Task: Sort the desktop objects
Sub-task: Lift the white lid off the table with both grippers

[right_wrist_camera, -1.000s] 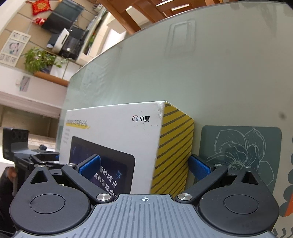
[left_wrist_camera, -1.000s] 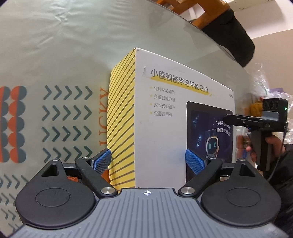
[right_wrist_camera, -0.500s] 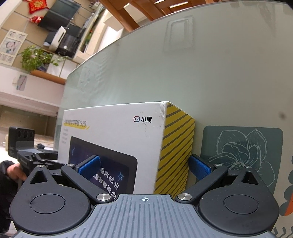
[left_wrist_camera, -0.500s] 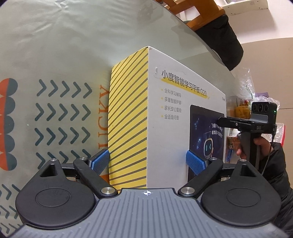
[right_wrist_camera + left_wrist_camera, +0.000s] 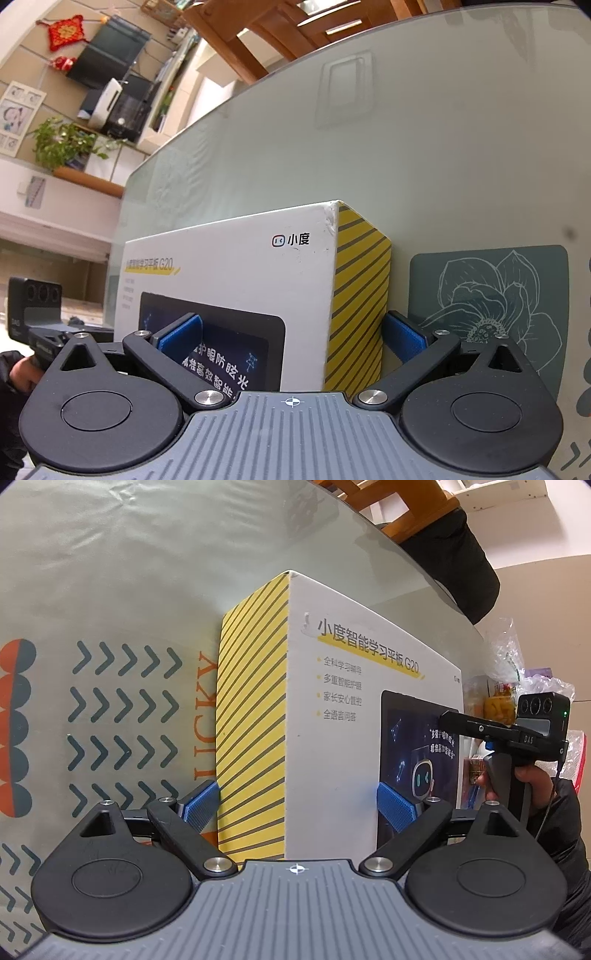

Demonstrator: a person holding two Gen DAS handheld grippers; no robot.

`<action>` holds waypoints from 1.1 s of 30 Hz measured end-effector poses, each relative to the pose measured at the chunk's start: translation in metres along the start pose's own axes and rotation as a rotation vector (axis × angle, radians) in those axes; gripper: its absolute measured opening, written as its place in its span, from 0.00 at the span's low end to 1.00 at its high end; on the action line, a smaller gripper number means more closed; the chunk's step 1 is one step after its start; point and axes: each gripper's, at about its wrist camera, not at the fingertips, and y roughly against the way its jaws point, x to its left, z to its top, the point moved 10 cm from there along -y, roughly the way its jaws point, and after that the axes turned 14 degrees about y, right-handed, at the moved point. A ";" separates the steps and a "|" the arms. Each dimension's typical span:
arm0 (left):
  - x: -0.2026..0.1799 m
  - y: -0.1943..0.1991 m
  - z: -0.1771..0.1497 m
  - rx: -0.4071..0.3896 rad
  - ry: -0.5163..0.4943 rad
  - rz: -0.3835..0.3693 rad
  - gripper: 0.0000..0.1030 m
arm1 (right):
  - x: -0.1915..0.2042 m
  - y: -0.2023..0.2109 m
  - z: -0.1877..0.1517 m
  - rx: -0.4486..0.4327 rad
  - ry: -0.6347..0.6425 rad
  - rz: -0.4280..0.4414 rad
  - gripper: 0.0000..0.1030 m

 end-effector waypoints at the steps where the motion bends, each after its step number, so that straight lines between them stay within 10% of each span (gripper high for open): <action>1: -0.001 0.001 -0.001 -0.011 -0.007 0.006 1.00 | 0.000 0.000 0.000 -0.002 -0.003 -0.006 1.00; 33: -0.051 0.057 -0.052 -0.159 -0.084 0.153 1.00 | 0.075 0.043 0.000 -0.092 0.088 -0.153 1.00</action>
